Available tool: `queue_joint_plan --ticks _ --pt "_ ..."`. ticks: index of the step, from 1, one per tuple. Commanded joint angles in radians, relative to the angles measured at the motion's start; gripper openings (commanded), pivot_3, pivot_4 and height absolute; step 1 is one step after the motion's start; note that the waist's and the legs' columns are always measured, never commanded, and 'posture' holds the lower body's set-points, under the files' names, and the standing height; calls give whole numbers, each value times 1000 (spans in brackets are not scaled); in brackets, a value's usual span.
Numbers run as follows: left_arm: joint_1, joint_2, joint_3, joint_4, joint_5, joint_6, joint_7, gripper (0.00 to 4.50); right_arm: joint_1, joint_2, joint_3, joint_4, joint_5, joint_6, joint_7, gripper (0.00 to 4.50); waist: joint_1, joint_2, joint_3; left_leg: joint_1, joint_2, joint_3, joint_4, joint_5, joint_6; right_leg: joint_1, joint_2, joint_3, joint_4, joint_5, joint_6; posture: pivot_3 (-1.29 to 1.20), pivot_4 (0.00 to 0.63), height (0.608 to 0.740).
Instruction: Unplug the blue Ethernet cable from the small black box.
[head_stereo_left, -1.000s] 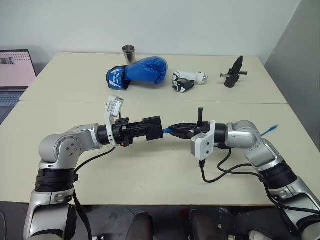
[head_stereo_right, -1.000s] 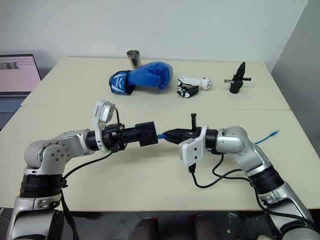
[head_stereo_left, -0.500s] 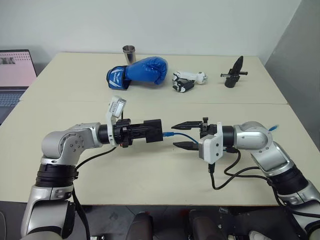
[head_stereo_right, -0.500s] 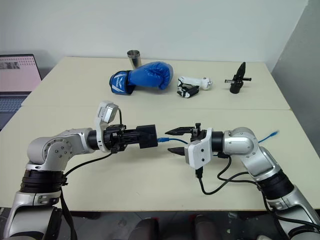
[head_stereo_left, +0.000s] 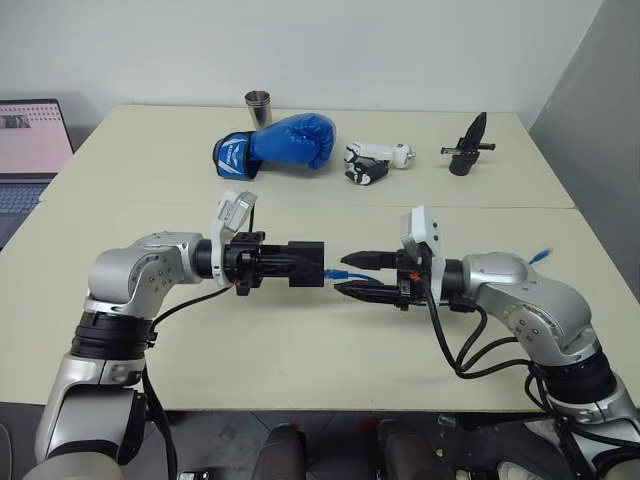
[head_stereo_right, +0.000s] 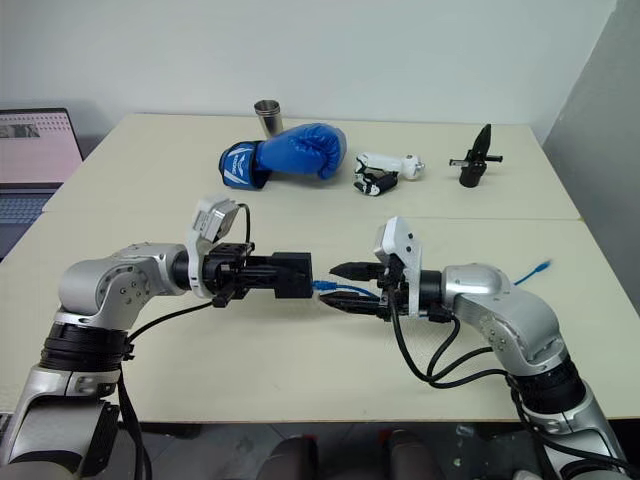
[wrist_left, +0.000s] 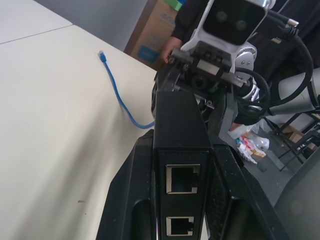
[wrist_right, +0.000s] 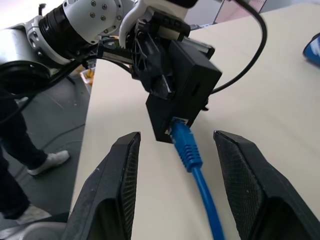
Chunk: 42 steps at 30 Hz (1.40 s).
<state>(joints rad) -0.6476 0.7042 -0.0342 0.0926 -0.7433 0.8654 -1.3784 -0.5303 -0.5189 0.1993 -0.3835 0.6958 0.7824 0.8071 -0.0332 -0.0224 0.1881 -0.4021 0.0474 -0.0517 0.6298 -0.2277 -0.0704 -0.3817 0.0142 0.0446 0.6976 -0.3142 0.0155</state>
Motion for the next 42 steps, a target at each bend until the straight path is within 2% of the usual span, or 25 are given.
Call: queue_joint_plan --ticks 1,9,21,24,32,42 --pt "-16 8 20 -15 -11 1 -15 808 -5 40 -51 -3 57 52 -39 2459 0 0 0 0 0 0 0 0 0 0 0 0 0 0 0 0 150 740" --pt "-13 8 26 -15 -9 3 -10 807 -14 101 -73 21 68 99 -83 2459 0 0 0 0 0 0 0 0 0 -1 0 0 0 -2 4 0 150 740" --pt "-14 8 25 -21 -8 2 -8 807 -20 119 -76 31 76 139 -75 2459 0 0 0 -4 0 0 0 0 0 -4 0 0 0 -2 4 0 150 740" --pt "-16 6 24 -21 -7 0 -6 807 -23 118 -77 33 81 149 -74 1982 0 0 0 -5 0 0 0 0 0 -5 0 0 0 -2 4 0 150 740" --pt "-16 1 19 -25 -4 -4 -7 807 -30 117 -79 37 90 165 -68 94 0 0 0 -6 0 0 0 0 0 -6 0 0 0 -2 3 0 150 740" --pt "-18 -8 23 -26 -6 -1 -3 807 -35 106 -64 32 87 170 -46 53 0 0 0 -6 0 0 0 0 0 -6 0 0 0 -2 3 0 150 740"
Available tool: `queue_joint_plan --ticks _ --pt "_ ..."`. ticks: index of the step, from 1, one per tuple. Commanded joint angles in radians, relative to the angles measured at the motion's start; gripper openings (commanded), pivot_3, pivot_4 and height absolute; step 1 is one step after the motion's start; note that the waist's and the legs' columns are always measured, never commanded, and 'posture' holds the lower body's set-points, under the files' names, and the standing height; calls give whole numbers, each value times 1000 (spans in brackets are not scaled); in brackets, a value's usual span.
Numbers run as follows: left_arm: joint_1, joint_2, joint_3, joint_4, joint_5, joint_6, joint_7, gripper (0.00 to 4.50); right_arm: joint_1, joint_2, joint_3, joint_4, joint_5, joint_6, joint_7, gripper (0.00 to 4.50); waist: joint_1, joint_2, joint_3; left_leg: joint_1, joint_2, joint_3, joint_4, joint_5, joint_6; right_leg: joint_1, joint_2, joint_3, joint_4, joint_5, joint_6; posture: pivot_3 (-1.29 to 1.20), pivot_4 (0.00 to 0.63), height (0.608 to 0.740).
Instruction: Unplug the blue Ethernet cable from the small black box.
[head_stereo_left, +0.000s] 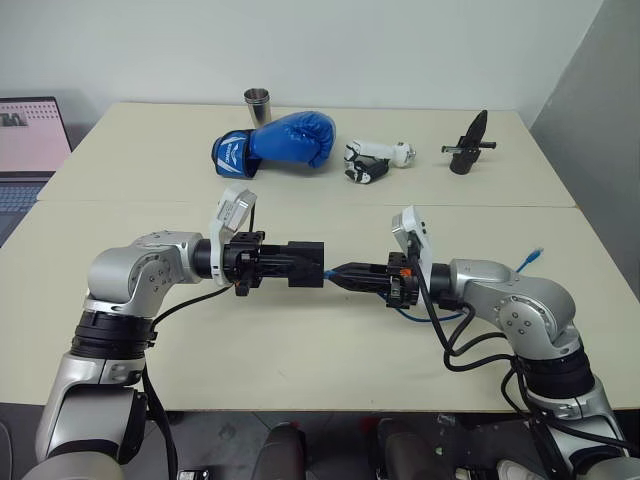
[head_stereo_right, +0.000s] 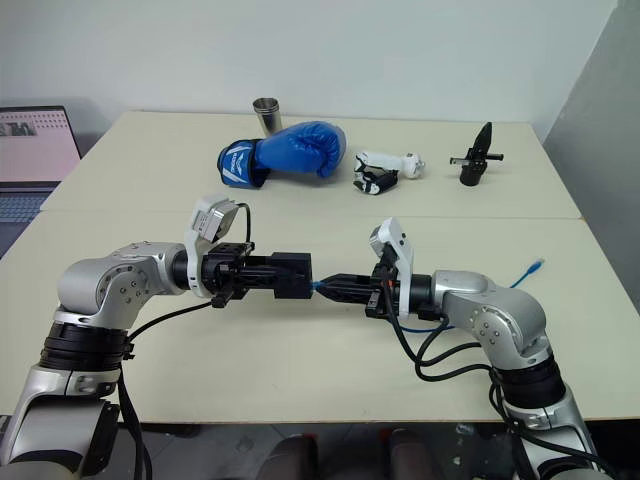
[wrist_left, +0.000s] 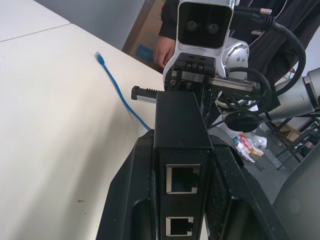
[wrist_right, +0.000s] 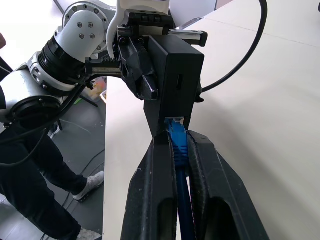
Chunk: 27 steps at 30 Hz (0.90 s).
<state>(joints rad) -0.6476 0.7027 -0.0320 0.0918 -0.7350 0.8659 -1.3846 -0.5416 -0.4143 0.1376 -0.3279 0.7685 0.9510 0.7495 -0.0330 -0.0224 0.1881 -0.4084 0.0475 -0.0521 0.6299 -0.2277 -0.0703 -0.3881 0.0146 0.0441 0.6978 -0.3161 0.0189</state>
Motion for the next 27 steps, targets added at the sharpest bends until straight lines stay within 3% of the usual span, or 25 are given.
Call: queue_joint_plan --ticks 1,14,23,25,27 --pt "-15 -4 20 -30 -15 -1 0 807 -23 -2 -1 -24 13 2 15 53 0 0 0 0 0 0 0 0 0 0 0 0 0 0 0 0 150 740" --pt "-13 39 10 -9 11 -29 -27 806 23 -136 -57 1 22 20 93 37 0 0 0 0 0 0 0 0 0 0 0 0 0 0 0 0 150 740" --pt "-21 27 0 -7 5 -32 -15 806 19 -112 -66 -47 74 28 35 36 0 0 0 0 0 0 0 0 0 0 0 0 0 0 0 0 150 740" --pt "-20 26 -2 -10 4 -32 -17 806 20 -124 -58 -56 78 25 44 738 0 0 0 0 0 0 0 0 0 0 0 0 0 0 0 0 150 740" --pt "-25 25 -4 -6 6 -32 -19 806 21 -140 -53 -59 76 20 55 1131 0 0 0 0 0 0 0 0 0 0 0 0 0 0 0 0 150 740"
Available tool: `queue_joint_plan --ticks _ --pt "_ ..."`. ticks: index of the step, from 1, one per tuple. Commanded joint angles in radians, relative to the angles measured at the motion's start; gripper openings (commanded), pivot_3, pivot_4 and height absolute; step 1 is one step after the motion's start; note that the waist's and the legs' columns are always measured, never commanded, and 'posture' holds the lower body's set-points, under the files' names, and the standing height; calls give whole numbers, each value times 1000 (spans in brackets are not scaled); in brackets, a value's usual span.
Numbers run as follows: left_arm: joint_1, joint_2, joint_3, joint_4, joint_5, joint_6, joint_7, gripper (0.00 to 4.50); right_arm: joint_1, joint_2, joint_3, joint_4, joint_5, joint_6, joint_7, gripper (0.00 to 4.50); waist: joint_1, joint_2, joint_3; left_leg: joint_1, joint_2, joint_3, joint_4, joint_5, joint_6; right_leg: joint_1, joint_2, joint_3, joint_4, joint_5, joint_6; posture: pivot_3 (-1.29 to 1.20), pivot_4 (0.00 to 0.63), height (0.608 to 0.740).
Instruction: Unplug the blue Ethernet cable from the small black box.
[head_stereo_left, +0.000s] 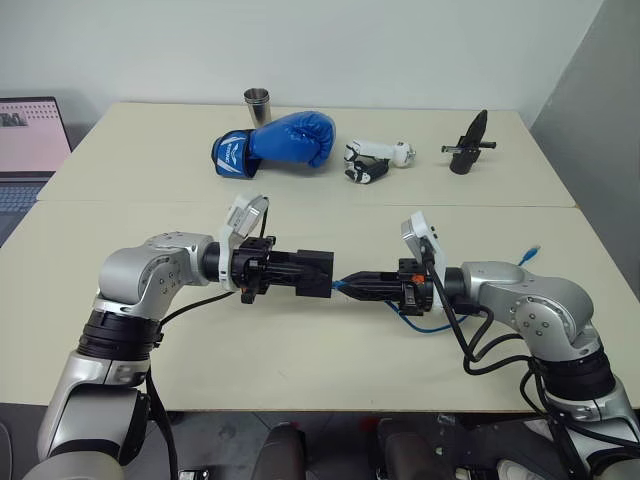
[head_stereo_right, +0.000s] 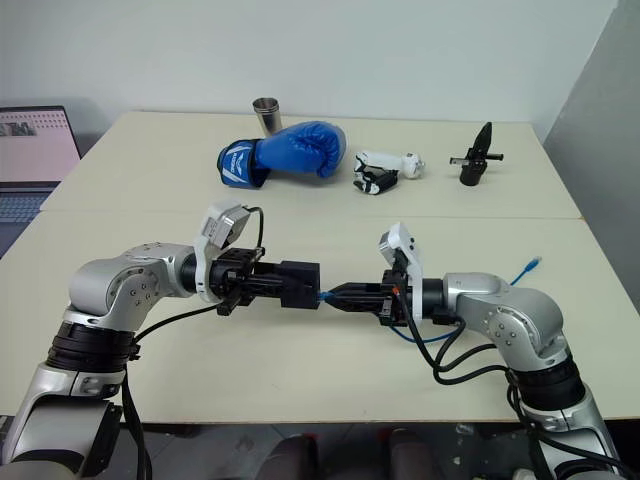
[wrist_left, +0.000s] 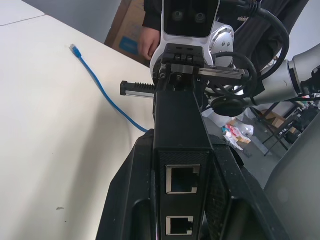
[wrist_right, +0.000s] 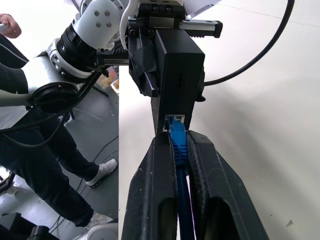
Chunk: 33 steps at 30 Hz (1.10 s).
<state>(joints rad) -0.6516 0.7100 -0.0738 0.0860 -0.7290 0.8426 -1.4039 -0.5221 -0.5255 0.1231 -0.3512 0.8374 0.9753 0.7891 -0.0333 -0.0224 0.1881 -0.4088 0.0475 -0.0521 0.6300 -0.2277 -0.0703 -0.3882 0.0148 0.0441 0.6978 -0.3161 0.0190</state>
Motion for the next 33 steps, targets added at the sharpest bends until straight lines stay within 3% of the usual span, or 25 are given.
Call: queue_joint_plan --ticks 1,4,6,18,33 --pt "-22 17 37 1 1 -9 -2 806 2 -37 -37 -38 5 -7 19 1310 0 0 0 0 0 0 0 0 0 0 0 0 0 0 0 0 150 740" --pt "-21 14 36 -5 -2 -5 -4 806 2 -59 -40 -46 18 -4 41 2000 0 0 0 0 0 0 0 0 0 0 0 0 0 0 0 0 150 740" --pt "-18 11 33 -13 -5 -2 -6 806 -2 -53 -41 -41 19 -5 38 2227 0 0 0 0 0 0 0 0 0 0 0 0 0 0 0 0 150 740" --pt "-11 -2 25 -38 -11 9 -7 806 -12 68 -10 2 -40 -36 -38 2227 0 0 0 0 0 0 0 0 0 0 0 0 0 0 0 0 150 740" --pt "-11 -12 25 -37 -5 3 -1 806 -10 115 -2 -12 -33 10 -68 2227 0 0 0 0 0 0 0 0 0 0 0 0 0 0 0 0 150 740"
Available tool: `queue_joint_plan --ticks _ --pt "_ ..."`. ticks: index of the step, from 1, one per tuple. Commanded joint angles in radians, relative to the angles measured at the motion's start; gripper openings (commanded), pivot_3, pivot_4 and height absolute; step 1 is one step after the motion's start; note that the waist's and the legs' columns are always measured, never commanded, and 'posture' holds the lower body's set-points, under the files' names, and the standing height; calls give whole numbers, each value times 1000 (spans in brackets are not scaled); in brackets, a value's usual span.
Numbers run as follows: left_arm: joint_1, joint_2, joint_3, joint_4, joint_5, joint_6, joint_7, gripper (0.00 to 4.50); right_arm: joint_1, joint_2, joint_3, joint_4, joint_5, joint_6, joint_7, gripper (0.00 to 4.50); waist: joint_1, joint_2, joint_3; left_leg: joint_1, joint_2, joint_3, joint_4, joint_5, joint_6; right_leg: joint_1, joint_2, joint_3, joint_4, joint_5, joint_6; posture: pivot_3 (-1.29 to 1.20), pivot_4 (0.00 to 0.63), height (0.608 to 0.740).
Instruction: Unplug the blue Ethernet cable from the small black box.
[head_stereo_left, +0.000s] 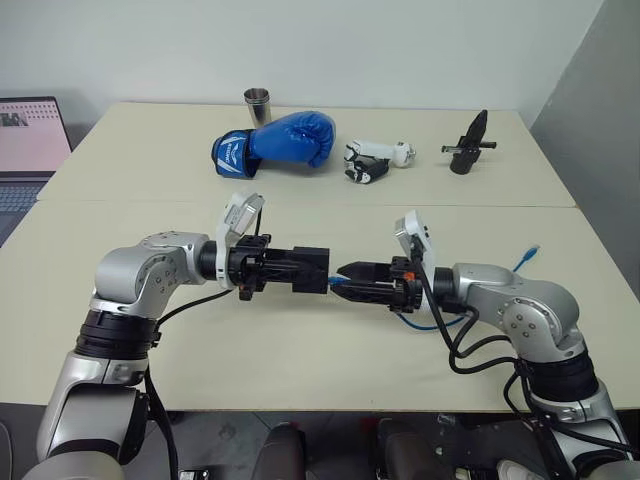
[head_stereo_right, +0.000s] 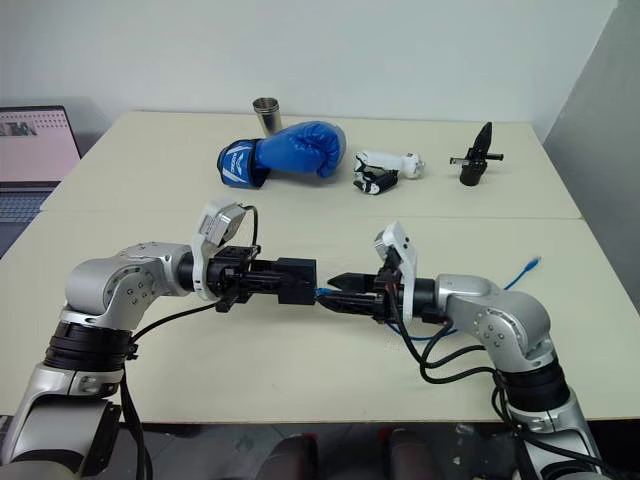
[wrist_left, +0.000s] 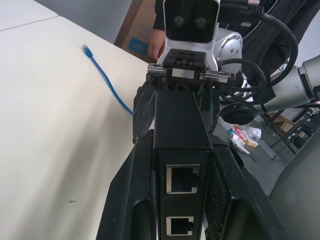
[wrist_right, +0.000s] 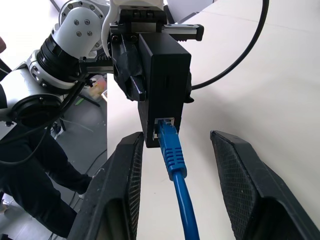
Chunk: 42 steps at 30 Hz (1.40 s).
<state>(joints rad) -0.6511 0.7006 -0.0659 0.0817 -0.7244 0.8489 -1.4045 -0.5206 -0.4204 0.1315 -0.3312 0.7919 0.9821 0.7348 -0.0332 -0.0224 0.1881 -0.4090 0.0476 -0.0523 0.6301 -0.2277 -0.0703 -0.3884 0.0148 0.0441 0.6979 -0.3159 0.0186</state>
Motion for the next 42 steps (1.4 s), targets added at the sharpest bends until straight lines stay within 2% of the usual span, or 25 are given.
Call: queue_joint_plan --ticks 1,28,32,38,42 --pt "-11 -3 17 -33 -10 -3 0 806 -12 12 -11 -31 13 4 -16 2227 0 0 0 0 0 0 0 0 0 0 0 0 0 0 0 0 150 740" --pt "-7 -1 17 -38 -9 -2 0 805 -16 -2 -35 -10 60 34 1 2227 0 0 0 0 0 0 0 0 0 0 0 0 0 0 0 0 150 740" --pt "-8 -3 16 -37 -8 -3 -1 805 -17 -1 -31 -8 54 32 -1 1594 0 0 0 0 0 0 0 0 0 0 0 0 0 0 0 0 150 740" --pt "-8 -6 15 -34 -9 -3 0 805 -17 -6 -25 -9 45 30 0 186 0 0 0 0 0 0 0 0 0 0 0 0 0 0 0 0 150 740" --pt "-6 -5 15 -36 -9 -3 -1 805 -17 -10 -23 -11 45 32 6 78 0 0 0 0 0 0 0 0 0 0 0 0 0 0 0 0 150 740"
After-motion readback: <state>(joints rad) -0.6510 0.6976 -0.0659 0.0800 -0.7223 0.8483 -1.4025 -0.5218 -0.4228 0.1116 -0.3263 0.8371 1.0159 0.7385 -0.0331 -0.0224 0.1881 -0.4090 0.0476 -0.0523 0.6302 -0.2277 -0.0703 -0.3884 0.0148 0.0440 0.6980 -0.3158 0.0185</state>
